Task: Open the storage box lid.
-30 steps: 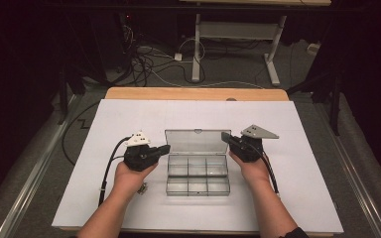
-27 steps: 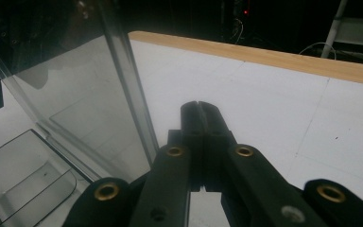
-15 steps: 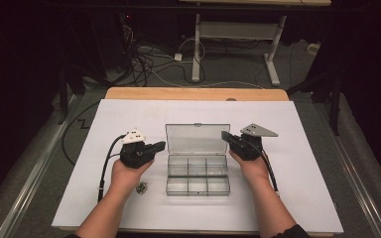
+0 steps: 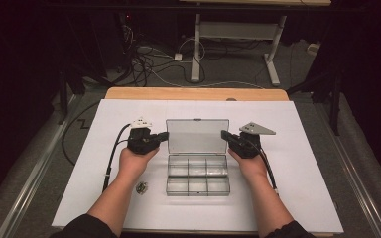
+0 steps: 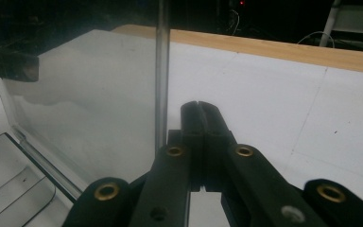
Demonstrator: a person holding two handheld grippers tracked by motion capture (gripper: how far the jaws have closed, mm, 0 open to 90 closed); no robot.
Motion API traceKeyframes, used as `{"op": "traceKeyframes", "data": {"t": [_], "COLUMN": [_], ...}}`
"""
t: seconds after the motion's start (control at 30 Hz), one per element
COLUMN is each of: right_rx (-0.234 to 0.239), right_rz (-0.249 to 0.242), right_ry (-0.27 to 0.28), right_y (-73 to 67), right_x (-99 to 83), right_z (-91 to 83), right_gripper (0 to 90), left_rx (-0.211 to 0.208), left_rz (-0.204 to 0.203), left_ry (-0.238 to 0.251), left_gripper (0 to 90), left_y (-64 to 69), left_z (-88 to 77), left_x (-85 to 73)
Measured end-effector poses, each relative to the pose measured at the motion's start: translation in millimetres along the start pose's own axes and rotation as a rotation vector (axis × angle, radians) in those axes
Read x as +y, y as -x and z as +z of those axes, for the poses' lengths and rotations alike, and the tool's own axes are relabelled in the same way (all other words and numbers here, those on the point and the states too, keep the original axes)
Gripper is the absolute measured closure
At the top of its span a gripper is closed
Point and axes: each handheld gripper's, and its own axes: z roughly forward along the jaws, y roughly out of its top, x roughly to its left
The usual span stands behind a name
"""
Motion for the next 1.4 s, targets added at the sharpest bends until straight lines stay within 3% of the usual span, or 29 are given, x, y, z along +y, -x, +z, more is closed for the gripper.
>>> {"op": "traceKeyframes", "data": {"t": [0.1, 0.17, 0.33, 0.8, 1.4], "right_rx": [-0.005, -0.005, -0.020, -0.044, -0.095], "right_rz": [0.006, 0.012, 0.022, 0.057, 0.020], "right_ry": [-0.008, -0.014, -0.027, -0.173, -0.298], "right_y": [2.0, 3.3, 6.5, 16.4, 14.4], "right_x": [-1.4, -2.3, -5.0, -16.1, -17.2], "right_z": [2.0, 3.1, 7.7, 25.2, 30.2], "right_gripper": [90.0, 90.0, 90.0, 90.0, 90.0], "left_rx": [-0.010, -0.024, 0.003, 0.045, 0.102], "left_rz": [-0.002, -0.024, -0.039, -0.073, -0.044], "left_ry": [-0.004, 0.002, -0.023, -0.112, -0.227], "left_gripper": [87.4, 87.4, 87.4, 87.4, 87.4], "left_y": [1.4, -1.0, -8.3, -22.3, -18.6], "left_z": [5.0, 6.7, 11.7, 30.5, 42.0], "left_x": [4.7, 5.7, 3.9, -6.9, -15.0]}}
